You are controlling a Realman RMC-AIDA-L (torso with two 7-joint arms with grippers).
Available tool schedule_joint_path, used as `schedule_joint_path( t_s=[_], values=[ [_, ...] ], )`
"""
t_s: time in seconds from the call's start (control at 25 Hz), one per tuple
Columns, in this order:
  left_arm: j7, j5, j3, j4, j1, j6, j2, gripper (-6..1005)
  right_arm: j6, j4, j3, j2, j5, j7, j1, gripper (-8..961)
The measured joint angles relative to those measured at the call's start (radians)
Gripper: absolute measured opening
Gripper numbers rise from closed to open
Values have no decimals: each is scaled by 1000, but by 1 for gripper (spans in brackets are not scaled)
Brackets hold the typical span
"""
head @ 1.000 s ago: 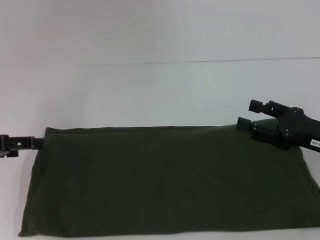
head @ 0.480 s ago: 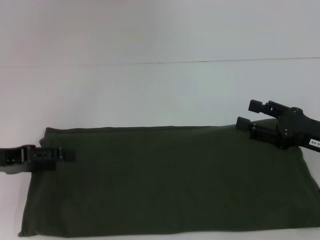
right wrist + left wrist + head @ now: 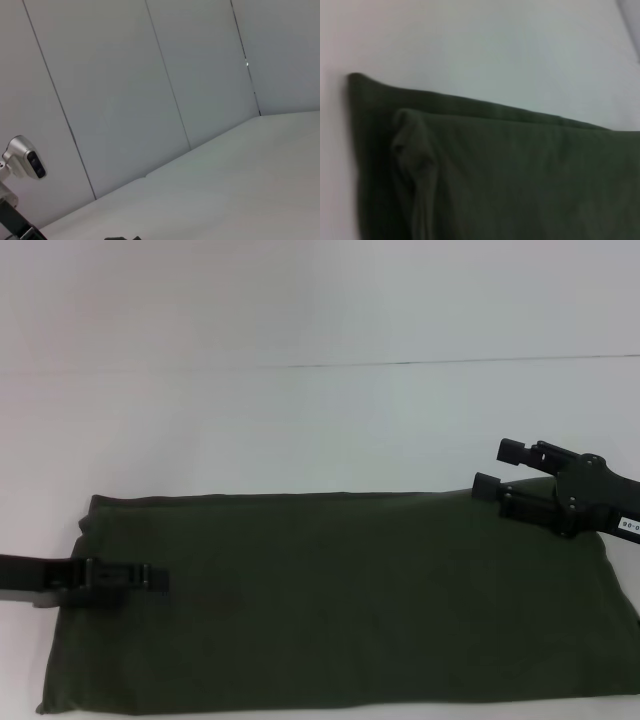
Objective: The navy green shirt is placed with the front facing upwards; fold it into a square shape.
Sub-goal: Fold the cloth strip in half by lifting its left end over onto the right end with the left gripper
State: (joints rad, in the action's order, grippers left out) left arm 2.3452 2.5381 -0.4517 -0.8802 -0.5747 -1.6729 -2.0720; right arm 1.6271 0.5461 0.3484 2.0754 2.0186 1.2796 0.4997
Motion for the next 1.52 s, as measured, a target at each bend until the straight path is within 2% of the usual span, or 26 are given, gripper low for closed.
schedule_joint_path(
  t_s=[0.72,1.32,1.52],
  values=[
    [9,68,10,-3,6,72,0,932,1,-3,-3,2,-2,0,0,835],
    [56,89,30,-139,28,37,5,932,-12,-3,-4,7,-2,0,3,835],
    [71,99,24,-151,29,23,6,932,-21,-3,-1,7,-1,0,6,835]
  ],
)
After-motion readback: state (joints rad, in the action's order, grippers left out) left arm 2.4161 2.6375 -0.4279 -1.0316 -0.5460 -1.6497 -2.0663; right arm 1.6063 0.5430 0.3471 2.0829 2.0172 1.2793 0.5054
